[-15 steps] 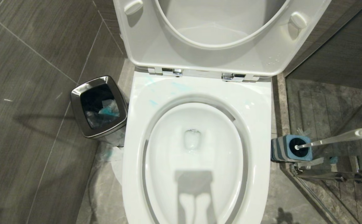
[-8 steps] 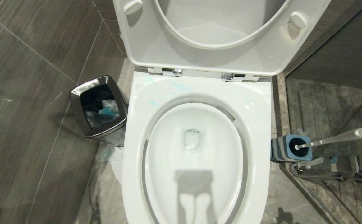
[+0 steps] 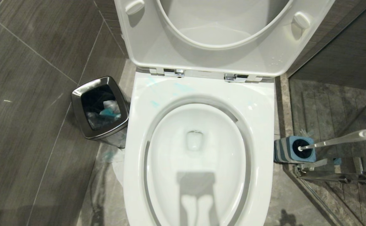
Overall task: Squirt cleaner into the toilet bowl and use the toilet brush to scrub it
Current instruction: Close the toilet lid
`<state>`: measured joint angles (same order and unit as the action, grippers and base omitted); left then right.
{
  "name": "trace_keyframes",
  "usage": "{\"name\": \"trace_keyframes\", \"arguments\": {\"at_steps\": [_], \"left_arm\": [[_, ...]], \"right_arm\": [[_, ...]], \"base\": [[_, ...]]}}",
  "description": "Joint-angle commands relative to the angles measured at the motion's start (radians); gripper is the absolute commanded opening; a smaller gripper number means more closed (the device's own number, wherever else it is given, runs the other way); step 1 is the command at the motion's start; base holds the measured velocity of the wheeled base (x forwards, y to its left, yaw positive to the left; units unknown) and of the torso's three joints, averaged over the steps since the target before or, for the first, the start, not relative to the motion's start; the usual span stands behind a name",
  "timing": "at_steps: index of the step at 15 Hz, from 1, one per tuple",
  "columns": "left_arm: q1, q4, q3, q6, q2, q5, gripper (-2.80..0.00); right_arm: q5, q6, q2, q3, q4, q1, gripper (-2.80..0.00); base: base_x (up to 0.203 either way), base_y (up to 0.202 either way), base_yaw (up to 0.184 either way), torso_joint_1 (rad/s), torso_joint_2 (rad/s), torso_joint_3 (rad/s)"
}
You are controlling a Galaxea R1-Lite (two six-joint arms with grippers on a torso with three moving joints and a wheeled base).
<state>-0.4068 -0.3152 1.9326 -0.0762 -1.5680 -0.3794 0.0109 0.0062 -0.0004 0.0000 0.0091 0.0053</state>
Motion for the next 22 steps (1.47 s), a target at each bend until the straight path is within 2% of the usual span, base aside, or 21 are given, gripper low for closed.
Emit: {"name": "trace_keyframes", "arguments": {"at_steps": [1,4,8,16,19,22], "left_arm": [[-0.001,-0.004,-0.001,0.032,-0.026,-0.001,-2.8],[-0.007,-0.013,0.001,0.024,-0.039,-0.007,-2.8],[-0.033,-0.13,0.0,0.031,-0.082,-0.007,-2.8],[-0.052,-0.171,0.0,0.055,-0.132,-0.006,-2.8],[-0.052,-0.168,-0.002,0.035,-0.123,-0.011,-2.8],[-0.052,-0.157,-0.006,-0.028,-0.11,-0.013,-2.8]], "right_arm": [[0.0,0.0,0.0,0.0,0.0,0.001,-2.8],[0.0,0.0,0.0,0.0,0.0,0.001,-2.8],[0.0,0.0,0.0,0.0,0.0,0.001,-2.8],[0.0,0.0,0.0,0.0,0.0,0.001,-2.8],[0.0,0.0,0.0,0.0,0.0,0.001,-2.8],[0.0,0.0,0.0,0.0,0.0,0.001,-2.8]], "base": [[0.0,0.0,0.0,0.0,0.0,0.0],[0.0,0.0,0.0,0.0,0.0,0.0],[0.0,0.0,0.0,0.0,0.0,0.0],[0.0,0.0,0.0,0.0,0.0,0.0],[0.0,0.0,0.0,0.0,0.0,0.0],[0.0,0.0,0.0,0.0,0.0,0.0]]}}
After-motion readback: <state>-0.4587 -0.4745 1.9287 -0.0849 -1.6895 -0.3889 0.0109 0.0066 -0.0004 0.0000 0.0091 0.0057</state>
